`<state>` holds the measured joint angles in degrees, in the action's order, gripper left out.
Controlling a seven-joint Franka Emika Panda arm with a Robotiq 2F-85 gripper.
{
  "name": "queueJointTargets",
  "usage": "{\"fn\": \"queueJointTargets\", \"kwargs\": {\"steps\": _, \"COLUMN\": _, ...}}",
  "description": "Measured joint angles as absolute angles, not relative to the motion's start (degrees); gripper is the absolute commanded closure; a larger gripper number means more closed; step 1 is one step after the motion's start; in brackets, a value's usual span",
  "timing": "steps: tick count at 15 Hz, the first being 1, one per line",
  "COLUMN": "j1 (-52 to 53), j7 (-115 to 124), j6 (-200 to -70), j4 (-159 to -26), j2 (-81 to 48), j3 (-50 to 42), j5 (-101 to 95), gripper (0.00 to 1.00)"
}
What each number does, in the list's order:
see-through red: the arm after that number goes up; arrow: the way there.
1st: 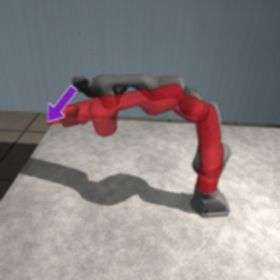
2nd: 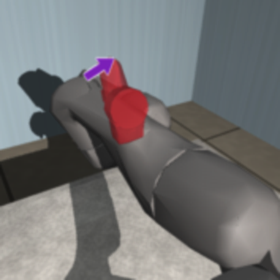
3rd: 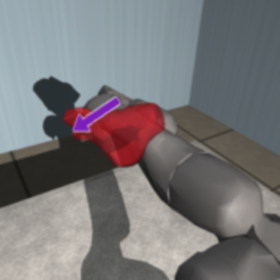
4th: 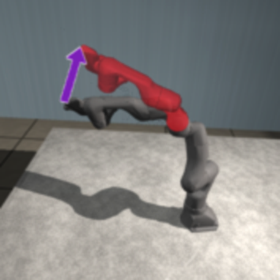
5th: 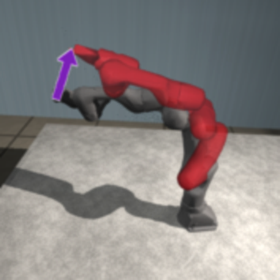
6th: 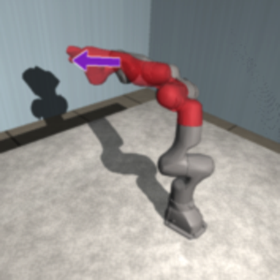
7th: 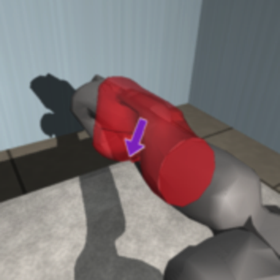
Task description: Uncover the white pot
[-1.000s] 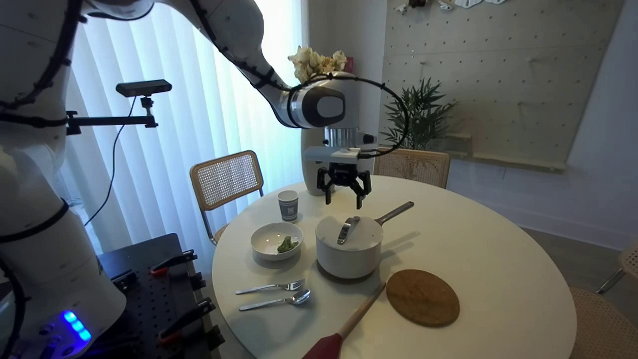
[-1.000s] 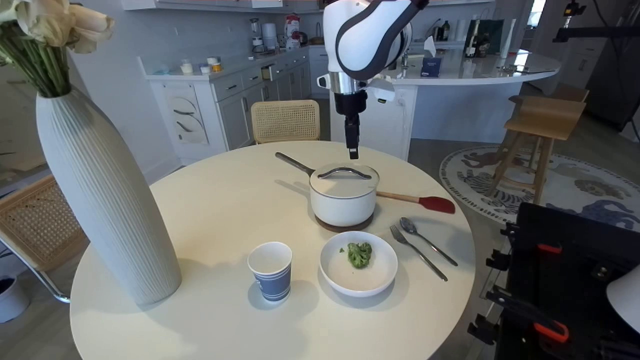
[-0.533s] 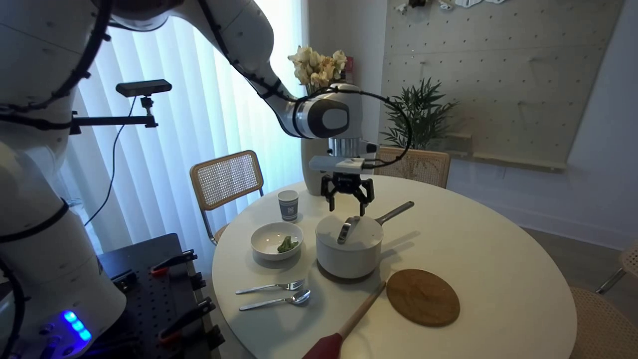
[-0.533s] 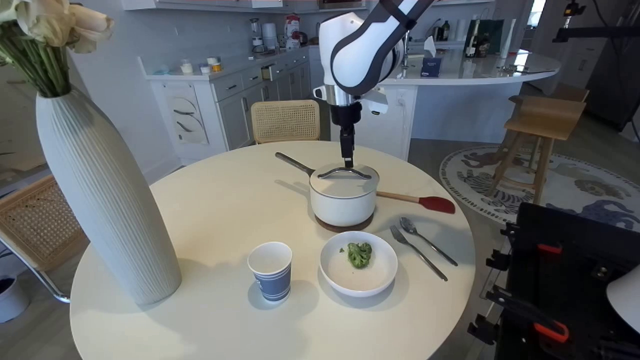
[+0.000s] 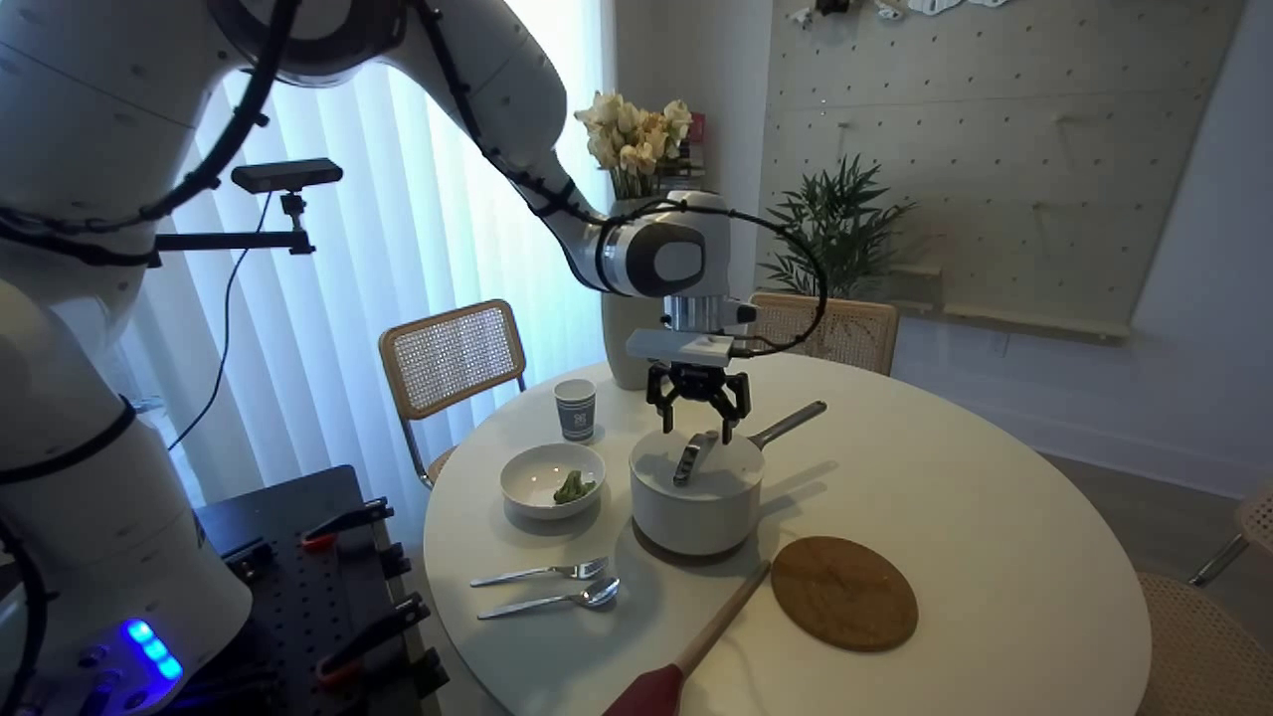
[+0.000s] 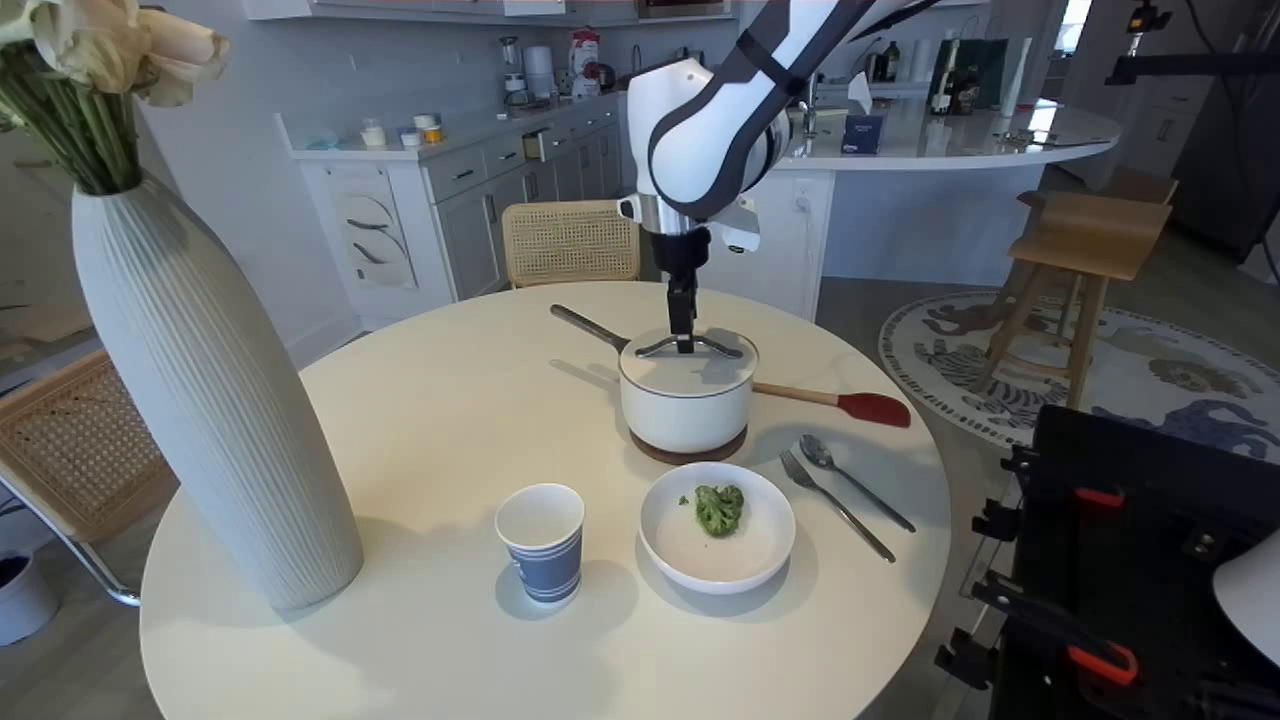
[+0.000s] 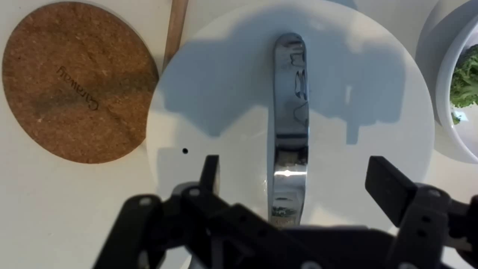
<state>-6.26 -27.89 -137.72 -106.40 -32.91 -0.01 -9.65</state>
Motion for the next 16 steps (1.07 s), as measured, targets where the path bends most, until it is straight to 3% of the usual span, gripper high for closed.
{"fn": "queueJointTargets", "kwargs": {"steps": 1, "j1": -6.3, "j7": -27.9, "j6": -138.0, "j4": -106.0, "j2": -33.4, "j3": 0.1, "j5": -9.7, "gripper": 0.00}}
{"fn": "queueJointTargets", "kwargs": {"steps": 2, "j1": -6.3, "j7": -27.9, "j6": -138.2, "j4": -105.7, "j2": -33.8, "j3": 0.2, "j5": -9.7, "gripper": 0.19}}
{"fn": "queueJointTargets", "kwargs": {"steps": 12, "j1": -6.2, "j7": -27.6, "j6": -138.8, "j4": -103.5, "j2": -35.9, "j3": 0.4, "j5": -9.7, "gripper": 0.95}}
{"fn": "queueJointTargets", "kwargs": {"steps": 16, "j1": -6.2, "j7": -27.4, "j6": -138.8, "j4": -103.3, "j2": -36.0, "j3": 0.5, "j5": -9.7, "gripper": 0.94}}
